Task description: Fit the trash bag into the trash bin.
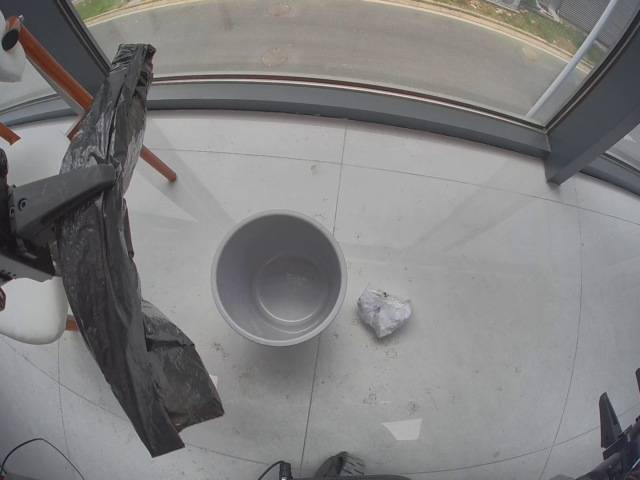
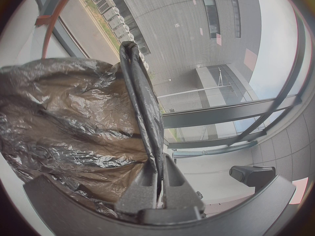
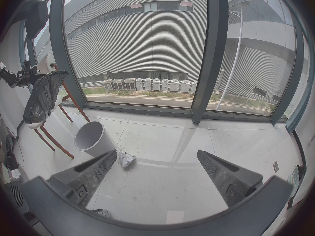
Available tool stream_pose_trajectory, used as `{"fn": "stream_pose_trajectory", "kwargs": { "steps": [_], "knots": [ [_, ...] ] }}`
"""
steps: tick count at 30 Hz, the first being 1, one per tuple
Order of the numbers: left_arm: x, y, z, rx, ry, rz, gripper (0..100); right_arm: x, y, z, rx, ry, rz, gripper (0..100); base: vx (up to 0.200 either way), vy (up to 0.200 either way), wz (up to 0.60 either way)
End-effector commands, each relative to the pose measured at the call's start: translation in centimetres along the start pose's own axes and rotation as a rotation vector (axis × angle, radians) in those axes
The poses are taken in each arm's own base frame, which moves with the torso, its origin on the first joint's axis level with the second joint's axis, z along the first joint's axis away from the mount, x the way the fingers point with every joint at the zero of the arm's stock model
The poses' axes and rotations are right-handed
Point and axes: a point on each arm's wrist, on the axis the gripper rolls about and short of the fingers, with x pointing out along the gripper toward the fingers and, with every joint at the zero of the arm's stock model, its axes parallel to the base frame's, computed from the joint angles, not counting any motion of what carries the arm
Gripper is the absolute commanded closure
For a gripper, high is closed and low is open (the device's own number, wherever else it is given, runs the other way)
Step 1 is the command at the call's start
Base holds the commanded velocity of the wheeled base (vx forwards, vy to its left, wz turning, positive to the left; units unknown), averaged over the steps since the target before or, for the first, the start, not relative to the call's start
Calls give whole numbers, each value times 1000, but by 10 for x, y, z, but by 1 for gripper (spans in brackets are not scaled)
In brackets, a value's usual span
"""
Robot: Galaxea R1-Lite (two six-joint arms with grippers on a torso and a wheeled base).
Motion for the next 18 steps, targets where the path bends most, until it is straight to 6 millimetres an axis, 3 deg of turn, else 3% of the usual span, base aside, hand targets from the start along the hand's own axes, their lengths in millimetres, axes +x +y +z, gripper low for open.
{"fn": "stream_pose_trajectory", "kwargs": {
  "steps": [1, 10, 18],
  "knots": [
    [5, 5, 2, -11, 15, 2, 100, 1, 0, -5, 0, 9, 1, 0, 0, 0, 0],
    [25, 31, 1, -60, 75, 20, 100, 1, 0, -5, 0, 9, 1, 0, 0, 0, 0],
    [44, 67, -6, -70, 79, 31, 100, 1, 0, -5, 0, 9, 1, 0, 0, 0, 0]
  ]
}}
